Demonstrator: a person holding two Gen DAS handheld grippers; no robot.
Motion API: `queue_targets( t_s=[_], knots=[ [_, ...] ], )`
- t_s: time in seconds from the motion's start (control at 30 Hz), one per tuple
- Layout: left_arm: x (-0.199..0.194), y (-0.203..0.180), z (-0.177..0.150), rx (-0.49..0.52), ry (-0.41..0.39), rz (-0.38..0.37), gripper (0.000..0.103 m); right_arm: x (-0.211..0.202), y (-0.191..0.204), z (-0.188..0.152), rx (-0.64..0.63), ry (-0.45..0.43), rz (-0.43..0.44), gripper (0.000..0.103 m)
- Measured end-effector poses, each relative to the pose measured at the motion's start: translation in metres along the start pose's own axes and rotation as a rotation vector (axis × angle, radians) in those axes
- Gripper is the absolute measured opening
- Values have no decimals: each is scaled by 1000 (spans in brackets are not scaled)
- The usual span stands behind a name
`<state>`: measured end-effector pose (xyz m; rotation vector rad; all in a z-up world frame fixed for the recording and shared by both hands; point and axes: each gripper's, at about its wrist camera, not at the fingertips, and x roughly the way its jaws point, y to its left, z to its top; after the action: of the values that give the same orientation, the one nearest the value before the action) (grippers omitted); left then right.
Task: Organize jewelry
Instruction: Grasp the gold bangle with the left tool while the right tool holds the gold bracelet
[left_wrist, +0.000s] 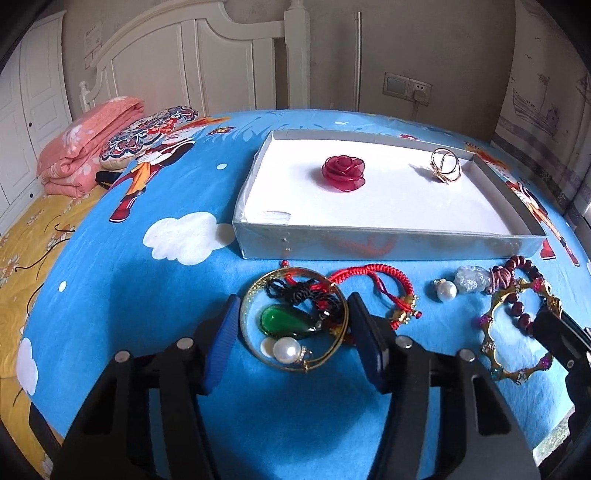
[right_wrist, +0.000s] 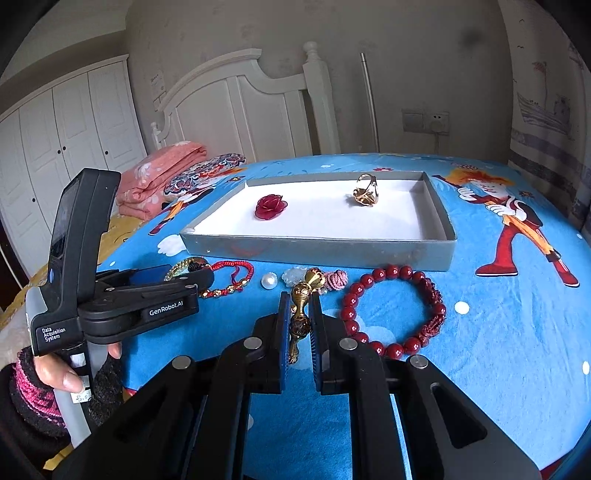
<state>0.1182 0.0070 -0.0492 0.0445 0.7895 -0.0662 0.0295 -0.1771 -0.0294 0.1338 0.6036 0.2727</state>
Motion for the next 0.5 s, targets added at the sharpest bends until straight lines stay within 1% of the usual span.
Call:
queue_targets(
  t_s=[0.1, 0.17, 0.3, 0.5],
  knots=[
    [-5, 5, -2, -24, -12, -32, 57, -2, 2, 1, -10, -9, -1, 12],
    [-14, 9, -5, -48, -39, -58, 57, -4, 3, 0, -14, -17, 1, 12],
    [-39, 12, -11, -43, -110, -69, 57, -5, 6, 1, -20, -23, 5, 12],
    [-56, 5, -28, -26, -128, -69, 57, -12, 8, 3, -31, -47, -14, 12]
  ],
)
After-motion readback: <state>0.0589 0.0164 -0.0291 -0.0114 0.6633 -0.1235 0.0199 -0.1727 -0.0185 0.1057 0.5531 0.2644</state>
